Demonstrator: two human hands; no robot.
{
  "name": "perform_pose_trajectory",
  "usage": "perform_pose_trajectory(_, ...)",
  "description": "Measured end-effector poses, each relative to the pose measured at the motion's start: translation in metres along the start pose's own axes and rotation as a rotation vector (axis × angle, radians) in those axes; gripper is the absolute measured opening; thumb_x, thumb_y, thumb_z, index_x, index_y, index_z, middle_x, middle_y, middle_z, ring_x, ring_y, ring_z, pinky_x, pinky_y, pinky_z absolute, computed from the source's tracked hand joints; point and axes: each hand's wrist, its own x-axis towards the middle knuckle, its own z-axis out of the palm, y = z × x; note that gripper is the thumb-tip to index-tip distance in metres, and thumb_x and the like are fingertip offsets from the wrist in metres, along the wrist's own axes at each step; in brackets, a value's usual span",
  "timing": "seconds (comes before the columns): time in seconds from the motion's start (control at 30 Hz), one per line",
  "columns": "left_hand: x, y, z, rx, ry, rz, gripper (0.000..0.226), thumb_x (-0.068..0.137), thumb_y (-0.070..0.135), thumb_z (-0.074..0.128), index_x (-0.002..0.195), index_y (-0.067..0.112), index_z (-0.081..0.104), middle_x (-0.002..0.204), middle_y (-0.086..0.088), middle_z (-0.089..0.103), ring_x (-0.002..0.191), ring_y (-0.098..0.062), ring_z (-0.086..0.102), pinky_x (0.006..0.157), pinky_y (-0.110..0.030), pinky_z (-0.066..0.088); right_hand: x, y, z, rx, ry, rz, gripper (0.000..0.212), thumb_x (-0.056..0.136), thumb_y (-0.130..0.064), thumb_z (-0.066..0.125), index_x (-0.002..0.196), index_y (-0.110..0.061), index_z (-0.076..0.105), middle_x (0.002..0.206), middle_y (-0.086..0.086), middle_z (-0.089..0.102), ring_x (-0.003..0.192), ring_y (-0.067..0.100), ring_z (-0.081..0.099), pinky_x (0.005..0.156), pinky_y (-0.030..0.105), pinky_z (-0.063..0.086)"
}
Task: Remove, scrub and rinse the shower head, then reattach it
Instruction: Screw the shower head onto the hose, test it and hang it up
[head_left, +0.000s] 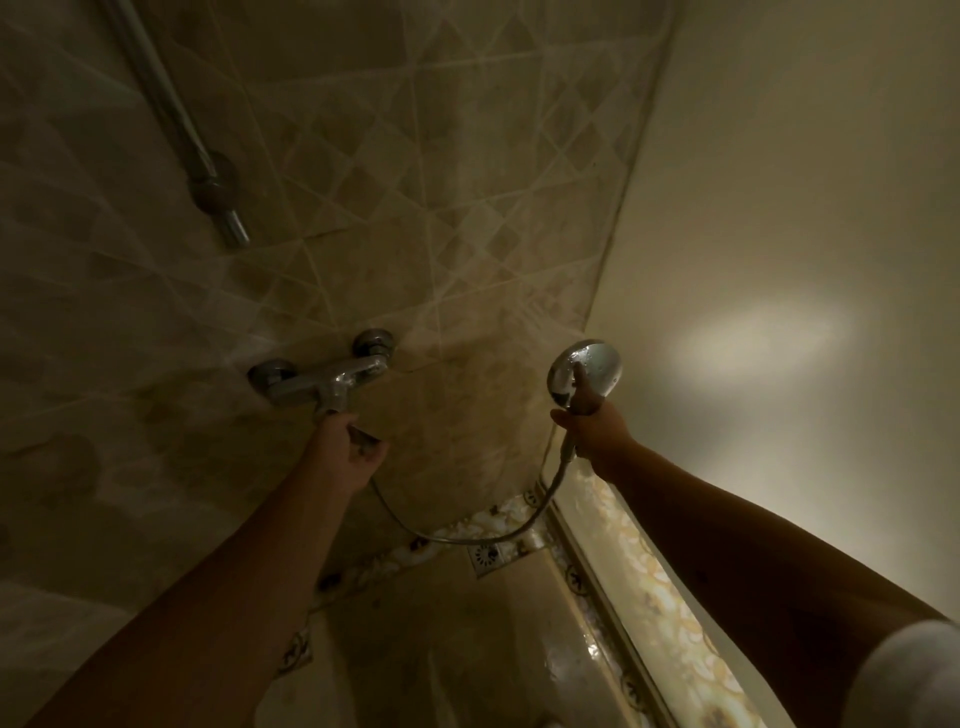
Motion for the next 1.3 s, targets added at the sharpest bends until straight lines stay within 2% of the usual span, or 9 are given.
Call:
perform_pose_trajectory(0.13,-0.002,0.000,-0.001,-0.016,-0.012,0.009,0.015,0.095,0.016,0.050,0.099,0.007,0.061,0.124,-0.017,0.060,0.119,-0.035,0.054,0.095,-0.047,0.046,0.001,-0.001,0.002,-0.020,-0.006,-0.005,0.052,0.085,-0.011,0.070,0.134,-0.019,0.055,0.103,0.010,0.064,0.065,0.011,0.051,0.056,0.024,0.041)
perform_pose_trajectory(0.33,0.000,0.001,-0.004,-0.039,0.002,0.013,0.018,0.095,0.017,0.051,0.106,0.006,0.058,0.126,-0.020,0.058,0.116,-0.037,0.055,0.096,-0.051,0.047,0.004,0.002,0.001,-0.011,0.033,0.032,0.033,0.083,-0.012,0.072,0.115,-0.009,0.065,0.073,-0.003,0.058,0.062,0.010,0.052,0.052,0.022,0.039)
perform_pose_trajectory(0.47,-0.002,0.002,-0.004,-0.037,-0.005,0.032,0.032,0.094,0.017,0.051,0.125,0.008,0.055,0.130,-0.019,0.056,0.117,-0.037,0.054,0.099,-0.052,0.045,0.003,0.004,-0.001,-0.010,0.032,0.035,0.031,0.083,-0.013,0.073,0.113,-0.009,0.065,0.075,-0.002,0.058,0.065,0.012,0.053,0.054,0.025,0.041)
perform_pose_trajectory(0.6,-0.007,0.003,-0.003,-0.062,-0.001,0.002,0.022,0.093,0.021,0.054,0.109,0.008,0.062,0.129,-0.017,0.060,0.116,-0.034,0.057,0.100,-0.050,0.044,0.002,0.005,-0.002,0.002,0.057,0.034,0.027,0.082,-0.014,0.074,0.108,-0.011,0.066,0.075,-0.001,0.060,0.066,0.014,0.056,0.056,0.027,0.045)
perform_pose_trajectory(0.8,-0.015,0.005,0.000,-0.064,0.022,0.018,0.043,0.094,0.023,0.053,0.135,0.010,0.051,0.136,-0.018,0.052,0.126,-0.037,0.048,0.107,-0.052,0.038,0.000,0.004,-0.002,-0.015,0.076,0.045,0.028,0.081,-0.017,0.075,0.107,-0.017,0.066,0.076,-0.001,0.062,0.065,0.014,0.057,0.053,0.025,0.045)
perform_pose_trajectory(1.0,-0.021,0.006,-0.001,-0.056,0.015,0.017,0.037,0.091,0.025,0.057,0.125,0.010,0.056,0.135,-0.016,0.054,0.123,-0.034,0.051,0.101,-0.049,0.042,-0.001,0.004,0.000,-0.029,0.080,0.044,0.032,0.081,-0.019,0.075,0.111,-0.016,0.066,0.080,-0.001,0.064,0.068,0.014,0.058,0.054,0.025,0.044)
perform_pose_trajectory(1.13,-0.024,0.007,-0.002,-0.073,0.013,0.010,0.043,0.092,0.025,0.056,0.132,0.009,0.053,0.136,-0.016,0.054,0.125,-0.034,0.051,0.105,-0.048,0.040,-0.001,0.006,0.000,-0.047,0.077,0.049,0.033,0.081,-0.020,0.075,0.112,-0.015,0.066,0.087,0.004,0.066,0.073,0.017,0.060,0.058,0.028,0.047)
perform_pose_trajectory(1.23,-0.026,0.006,-0.001,-0.102,-0.014,0.009,0.030,0.092,0.024,0.055,0.116,0.007,0.061,0.131,-0.015,0.059,0.116,-0.032,0.057,0.098,-0.046,0.043,0.000,0.007,0.001,-0.042,0.083,0.038,0.031,0.080,-0.020,0.076,0.110,-0.014,0.067,0.082,0.002,0.064,0.070,0.016,0.059,0.058,0.028,0.046)
perform_pose_trajectory(1.3,-0.027,0.006,-0.001,-0.124,-0.036,0.020,0.037,0.092,0.024,0.054,0.126,0.009,0.058,0.135,-0.015,0.056,0.124,-0.033,0.052,0.104,-0.049,0.039,-0.001,0.006,0.001,-0.036,0.081,0.043,0.030,0.081,-0.020,0.076,0.109,-0.016,0.066,0.084,0.001,0.064,0.073,0.016,0.059,0.058,0.026,0.046)
